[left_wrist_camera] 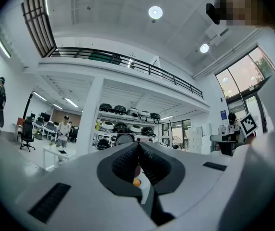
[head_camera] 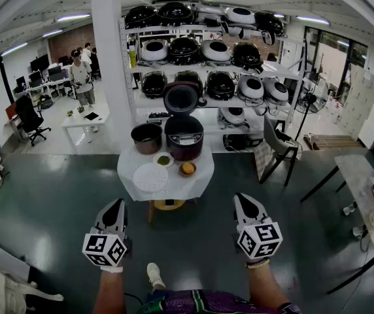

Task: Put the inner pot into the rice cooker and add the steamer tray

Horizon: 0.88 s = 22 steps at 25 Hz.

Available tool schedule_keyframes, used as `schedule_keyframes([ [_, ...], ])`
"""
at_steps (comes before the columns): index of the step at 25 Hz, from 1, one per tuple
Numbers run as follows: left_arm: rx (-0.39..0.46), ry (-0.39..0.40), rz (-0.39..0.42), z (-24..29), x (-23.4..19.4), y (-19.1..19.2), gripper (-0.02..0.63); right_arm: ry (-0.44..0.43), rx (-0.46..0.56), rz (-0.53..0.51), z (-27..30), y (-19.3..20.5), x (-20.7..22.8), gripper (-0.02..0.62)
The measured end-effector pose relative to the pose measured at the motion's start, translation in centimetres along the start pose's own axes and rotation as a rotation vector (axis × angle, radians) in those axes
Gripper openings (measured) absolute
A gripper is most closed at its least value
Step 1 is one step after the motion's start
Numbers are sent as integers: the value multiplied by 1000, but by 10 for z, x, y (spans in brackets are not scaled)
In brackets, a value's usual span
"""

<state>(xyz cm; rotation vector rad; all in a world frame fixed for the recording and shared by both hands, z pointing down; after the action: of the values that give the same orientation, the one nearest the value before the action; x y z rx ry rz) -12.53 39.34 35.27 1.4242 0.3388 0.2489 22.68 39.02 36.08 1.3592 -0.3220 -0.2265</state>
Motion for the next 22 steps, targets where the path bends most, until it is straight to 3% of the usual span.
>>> schedule_keyframes([
  [12,-5,9,18,1,15,-1,21,20,-24,-7,-7,1,6,3],
  [17,2,10,3,-2,16,3,21,-22,25,21,-11,2,4,5],
  [22,2,2,10,-5,16,1,21,-40,8,-14,-9,1,-2,5],
])
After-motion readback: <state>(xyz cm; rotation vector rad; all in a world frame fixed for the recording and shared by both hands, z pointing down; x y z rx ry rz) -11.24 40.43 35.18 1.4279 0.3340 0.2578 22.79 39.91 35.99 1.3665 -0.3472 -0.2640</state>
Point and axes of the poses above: the fingertips, and each gripper's own axes: z forward along the fingers, x to its right, y out of its underside, the point moved 3 cm from there along -z, backward along the fingers, and after that the axes turned 11 degrees about -x, right-handed, at the moved point
